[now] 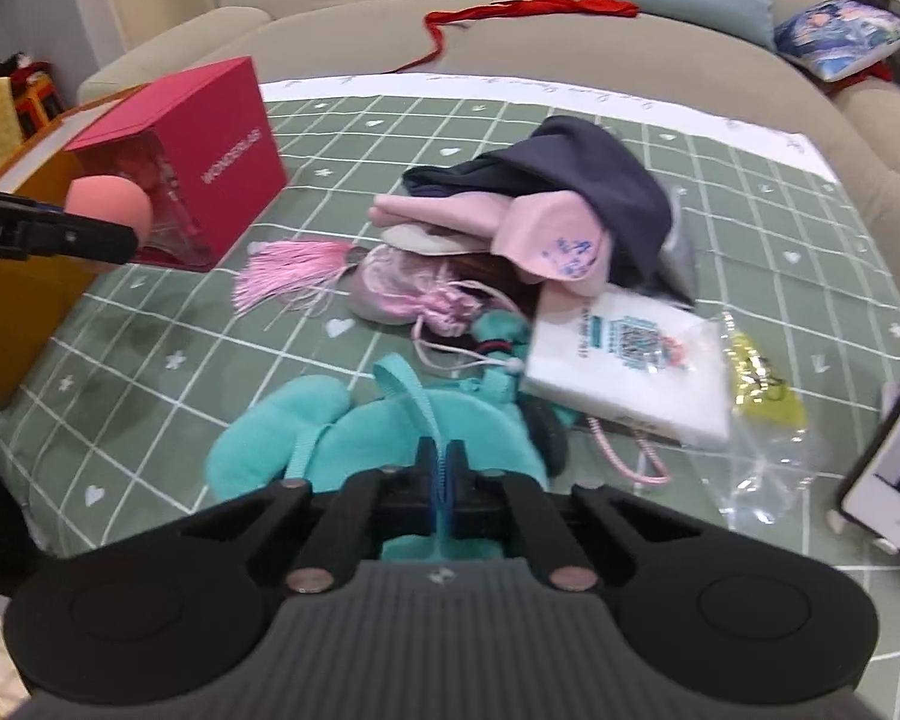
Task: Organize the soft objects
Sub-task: 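Lift the teal plush with the right tool while the left tool holds the ball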
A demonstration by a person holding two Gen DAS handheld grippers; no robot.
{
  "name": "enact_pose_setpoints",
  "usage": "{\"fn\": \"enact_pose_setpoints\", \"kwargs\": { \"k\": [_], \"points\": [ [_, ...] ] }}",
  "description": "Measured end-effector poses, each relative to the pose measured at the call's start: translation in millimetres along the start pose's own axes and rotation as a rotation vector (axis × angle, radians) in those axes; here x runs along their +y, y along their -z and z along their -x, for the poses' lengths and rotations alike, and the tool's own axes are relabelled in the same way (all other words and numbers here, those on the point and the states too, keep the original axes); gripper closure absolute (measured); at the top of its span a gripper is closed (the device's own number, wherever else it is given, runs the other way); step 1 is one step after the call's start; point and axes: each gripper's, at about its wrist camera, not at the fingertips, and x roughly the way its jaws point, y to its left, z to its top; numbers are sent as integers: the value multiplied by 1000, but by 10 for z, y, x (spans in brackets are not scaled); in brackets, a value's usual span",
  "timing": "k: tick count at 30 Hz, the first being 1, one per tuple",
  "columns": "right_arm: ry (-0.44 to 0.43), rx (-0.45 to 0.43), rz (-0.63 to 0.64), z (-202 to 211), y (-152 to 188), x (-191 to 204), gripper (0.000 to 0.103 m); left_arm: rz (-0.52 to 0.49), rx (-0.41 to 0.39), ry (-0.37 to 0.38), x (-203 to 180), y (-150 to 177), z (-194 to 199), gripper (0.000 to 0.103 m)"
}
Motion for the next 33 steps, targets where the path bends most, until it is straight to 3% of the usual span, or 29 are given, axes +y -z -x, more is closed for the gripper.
{"fn": "enact_pose_setpoints", "kwargs": {
  "k": [3,8,11,14,17,26,30,33],
  "points": [
    [19,-17,-43,50,-24,7,103,4,-3,4,-3,-2,18,43],
    [112,16,-224,43,-55,22,103,14,6,-10,7,-16,34,43],
    [143,32,-262,54,-79,78,103,55,44,1,47,-28,20,46],
    [206,59,-291,56,-110,128,103,85,31,10,82,-25,52,46],
    [201,50,-324,118,-131,137,103,34,28,-51,15,-40,75,47],
    [209,23,-357,318,-258,228,103,-6,41,-101,-50,-74,167,46],
    [200,-11,-355,476,-364,314,103,-11,93,-150,-41,-128,209,46],
    [211,-48,-342,623,-485,406,103,-6,75,-145,-6,-167,317,46]
  ]
}}
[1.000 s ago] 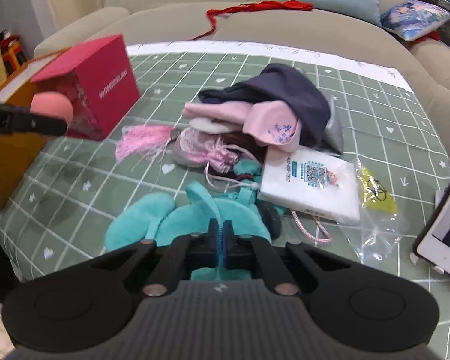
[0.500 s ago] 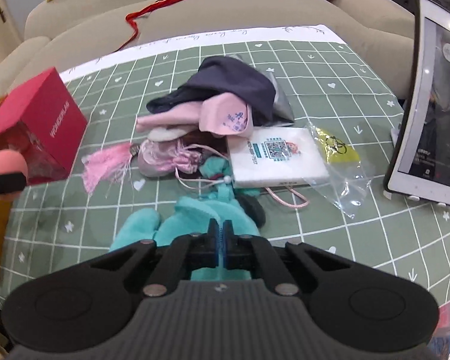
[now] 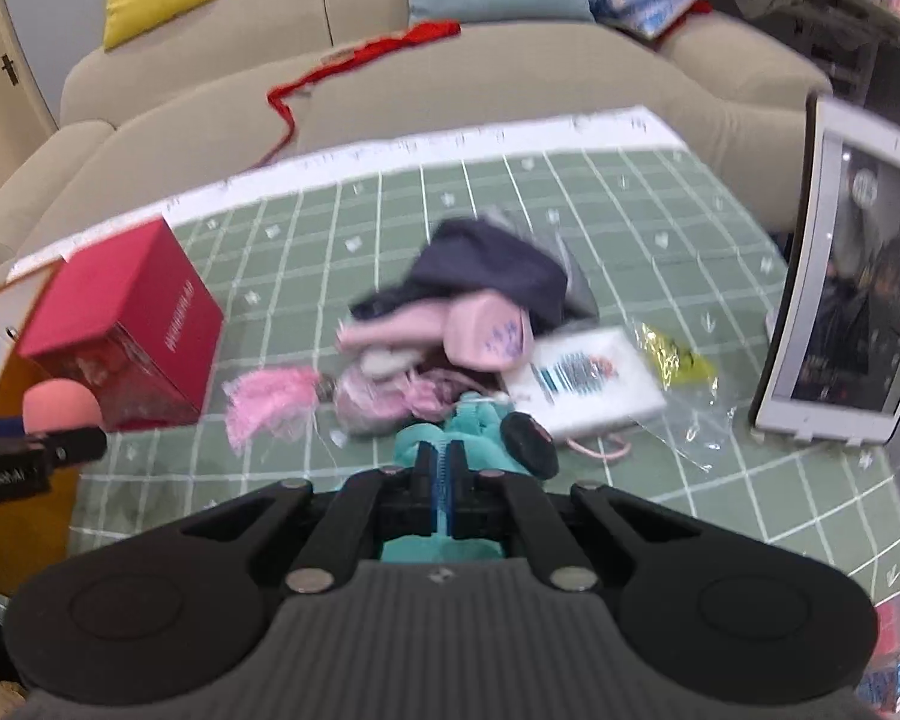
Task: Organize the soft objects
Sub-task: 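Lift the teal plush with the right tool while the left tool holds the ball, then lower both tools into the white box and release plush and ball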
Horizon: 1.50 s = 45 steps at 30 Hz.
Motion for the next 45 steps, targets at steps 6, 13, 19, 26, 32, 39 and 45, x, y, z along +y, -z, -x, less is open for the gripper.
{"fn": "enact_pose_setpoints", "kwargs": {
  "k": [6,13,19,26,32,39,45],
  "points": [
    [38,-56,53,229,-182,216,103,29,-10,-7,113,-111,213,46],
    [35,-140,50,487,-418,385,103,45,-40,-12,259,-247,454,45],
    [21,-222,31,783,-661,460,103,77,-62,-23,407,-320,625,45],
    [-36,-301,31,1112,-863,703,103,115,-93,-54,620,-414,815,45],
    [-50,-351,106,1316,-878,1161,103,147,-147,-83,895,-390,1040,45],
    [-148,-377,165,1437,-829,1763,103,199,-164,-144,1312,-231,1187,44],
    [-218,-353,216,1403,-770,2247,103,254,-141,-190,1638,-146,1188,44]
  ]
}}
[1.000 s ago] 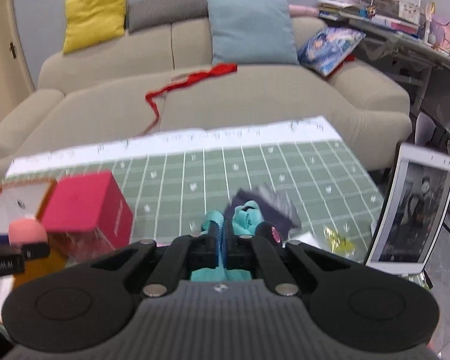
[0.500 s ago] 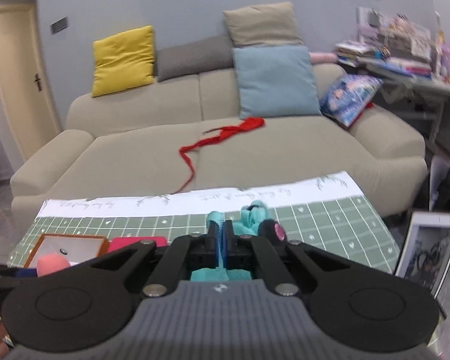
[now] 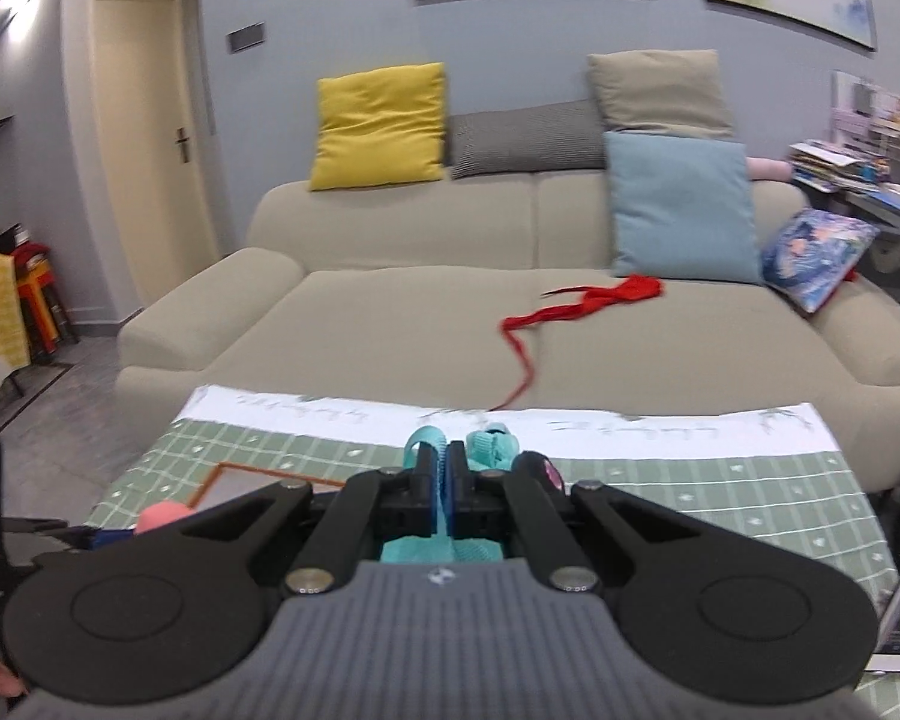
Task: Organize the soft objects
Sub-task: 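Lower both tools into the white box and release plush and ball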
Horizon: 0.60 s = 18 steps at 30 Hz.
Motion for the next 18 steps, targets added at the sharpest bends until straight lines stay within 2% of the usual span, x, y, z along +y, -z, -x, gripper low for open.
{"fn": "enact_pose_setpoints", "kwargs": {
  "k": [5,11,13,18],
  "points": [
    [-70,38,17,-170,60,357,103,-14,41,-8,271,12,-153,43],
    [-158,132,52,-476,294,805,103,-44,86,-15,560,118,-370,44],
    [-174,174,61,-614,397,916,103,-16,107,-13,664,148,-446,44],
    [-186,257,80,-869,632,1110,103,55,94,-19,884,172,-531,44]
  ]
}}
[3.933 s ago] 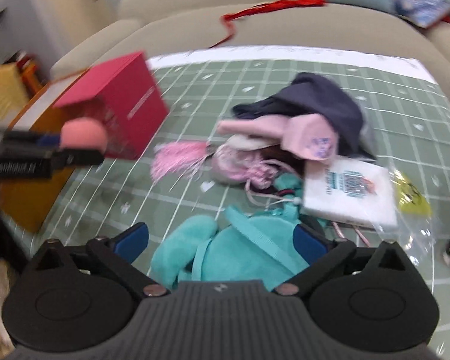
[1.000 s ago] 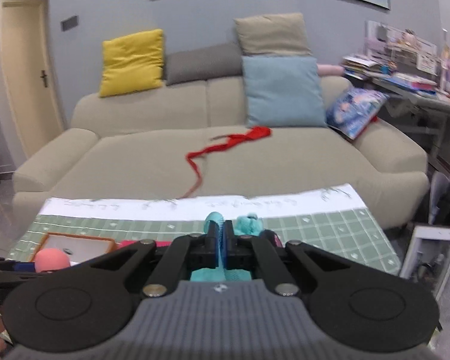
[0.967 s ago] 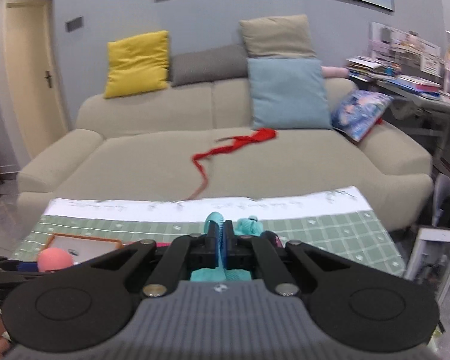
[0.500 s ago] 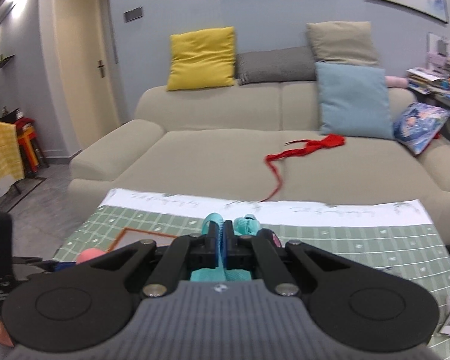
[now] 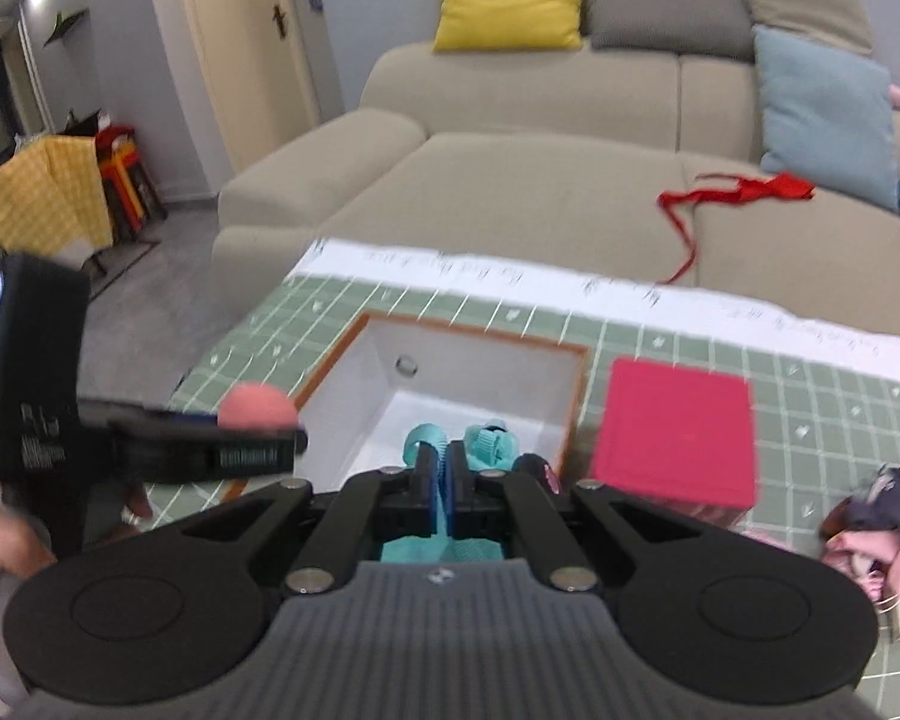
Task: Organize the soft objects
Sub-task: 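Lower both tools into the white box and release plush and ball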
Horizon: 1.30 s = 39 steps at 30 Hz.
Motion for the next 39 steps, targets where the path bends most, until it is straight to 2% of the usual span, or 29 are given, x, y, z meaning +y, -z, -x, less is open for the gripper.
{"fn": "enact_pose_setpoints", "kwargs": {
  "k": [4,6,10,13,17,20,24,25,26,28,30,33,39],
  "points": [
    [-16,44,15,-272,140,86,103,9,3,33,42,4,-10,44],
    [-8,26,61,-404,226,136,103,-1,23,52,36,14,-68,44],
    [-32,114,50,-744,396,53,103,-16,69,67,7,63,-223,44],
    [-7,176,64,-931,505,18,103,1,87,79,43,86,-293,44],
    [11,240,68,-1075,615,-18,103,41,100,171,113,73,-324,44],
    [24,274,100,-1097,668,2,102,2,111,170,52,98,-344,44],
    [51,280,146,-1051,655,75,97,-28,164,171,-46,147,-440,44],
    [51,276,150,-1013,636,92,90,-29,169,170,-62,153,-453,44],
    [46,272,152,-985,618,102,77,-27,172,173,-63,157,-465,44],
    [42,248,147,-917,593,108,67,-30,184,178,-57,162,-478,44],
    [34,238,153,-853,561,129,65,-35,197,170,-53,176,-486,44],
    [32,231,176,-796,530,188,56,-34,212,147,-32,193,-514,44],
    [34,266,212,-815,548,290,54,-44,277,125,-55,261,-625,44]
  ]
}}
